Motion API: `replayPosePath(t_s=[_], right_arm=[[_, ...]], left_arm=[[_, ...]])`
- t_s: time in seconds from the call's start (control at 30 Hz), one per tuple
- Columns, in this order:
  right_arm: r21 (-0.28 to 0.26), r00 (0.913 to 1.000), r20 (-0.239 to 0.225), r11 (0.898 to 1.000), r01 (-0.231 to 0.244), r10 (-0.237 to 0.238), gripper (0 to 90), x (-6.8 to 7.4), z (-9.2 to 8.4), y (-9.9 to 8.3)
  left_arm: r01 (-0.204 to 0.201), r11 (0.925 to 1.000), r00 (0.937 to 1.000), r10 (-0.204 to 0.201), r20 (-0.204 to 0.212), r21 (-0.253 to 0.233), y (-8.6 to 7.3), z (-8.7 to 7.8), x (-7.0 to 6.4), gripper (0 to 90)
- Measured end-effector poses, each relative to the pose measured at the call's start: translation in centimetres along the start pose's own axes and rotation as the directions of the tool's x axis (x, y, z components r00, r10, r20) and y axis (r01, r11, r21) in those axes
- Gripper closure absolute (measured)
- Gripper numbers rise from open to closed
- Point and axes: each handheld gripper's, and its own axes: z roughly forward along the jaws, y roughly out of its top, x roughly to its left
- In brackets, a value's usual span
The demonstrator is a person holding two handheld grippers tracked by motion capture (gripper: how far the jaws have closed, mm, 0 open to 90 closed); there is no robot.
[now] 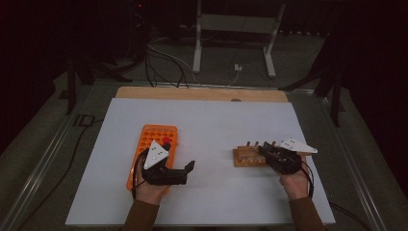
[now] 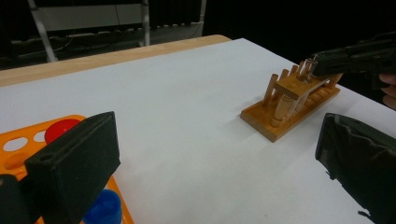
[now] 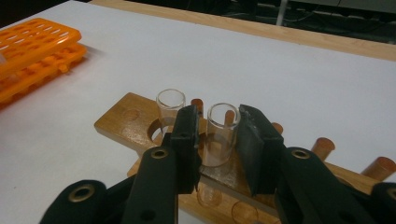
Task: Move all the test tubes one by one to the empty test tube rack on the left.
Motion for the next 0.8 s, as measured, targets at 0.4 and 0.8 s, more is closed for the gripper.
replayPosePath(t_s=[0.4, 0.8], right_arm=[[-0.018, 0.9993, 0.019, 0.999, 0.033, -0.032, 75.9, 0.6, 0.1, 0.2], [-0.106, 0.9993, 0.034, 0.994, 0.020, -0.017, 76.0, 0.6, -2.0, 1.6]], left_arm=[[0.016, 0.9978, 0.9998, -0.016, 0.013, -0.064, 0.8, -1.5, 0.7, 0.5], [0.008, 0.9987, 0.9998, -0.007, 0.020, -0.050, 0.6, -1.0, 0.3, 0.5]])
